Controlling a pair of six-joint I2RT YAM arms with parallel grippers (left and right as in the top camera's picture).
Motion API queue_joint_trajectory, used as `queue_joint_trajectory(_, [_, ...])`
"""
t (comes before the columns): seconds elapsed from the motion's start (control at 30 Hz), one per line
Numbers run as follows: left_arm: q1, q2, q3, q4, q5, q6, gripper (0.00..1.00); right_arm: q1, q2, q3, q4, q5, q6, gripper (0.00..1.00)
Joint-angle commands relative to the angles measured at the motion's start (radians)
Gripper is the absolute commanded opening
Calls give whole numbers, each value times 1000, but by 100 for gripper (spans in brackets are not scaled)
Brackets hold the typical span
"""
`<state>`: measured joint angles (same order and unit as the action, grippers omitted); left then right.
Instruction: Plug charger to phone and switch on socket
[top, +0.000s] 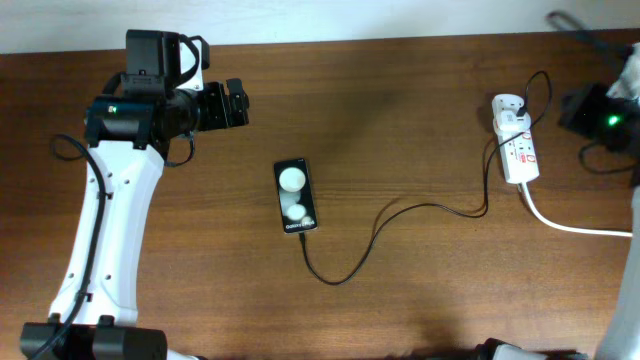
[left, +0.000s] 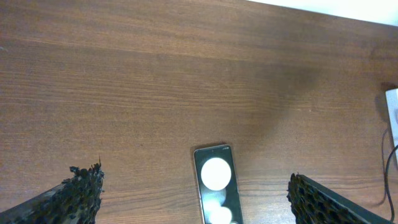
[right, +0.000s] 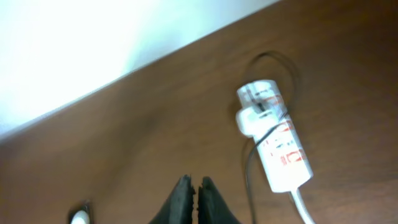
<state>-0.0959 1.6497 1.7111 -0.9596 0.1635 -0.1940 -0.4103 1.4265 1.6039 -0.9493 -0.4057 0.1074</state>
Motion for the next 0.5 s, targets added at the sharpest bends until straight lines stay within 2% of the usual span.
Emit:
queue_joint_trajectory(0.0, [1, 5, -6, -1, -7, 9, 99, 105, -113, 3, -88, -2, -164, 14])
queue_joint_trajectory(0.07, [1, 5, -6, -1, -7, 9, 99, 191, -180, 3, -234, -1, -209, 22])
queue_joint_trajectory(0.17, [1, 5, -6, -1, -7, 9, 99, 247, -242, 3, -396, -2, -208, 33])
queue_joint_trajectory(0.2, [1, 5, -6, -1, -7, 9, 99, 248, -254, 3, -436, -2, -204, 61])
queue_joint_trajectory(0.23, [0, 5, -6, -1, -7, 9, 99, 248, -256, 3, -476, -2, -204, 99])
queue_joint_trajectory(0.33, [1, 5, -6, -1, -7, 9, 99, 248, -251, 3, -559, -2, -204, 99])
queue_joint_trajectory(0.47, [1, 5, -6, -1, -7, 9, 99, 247, -249, 3, -566, 79, -209, 99])
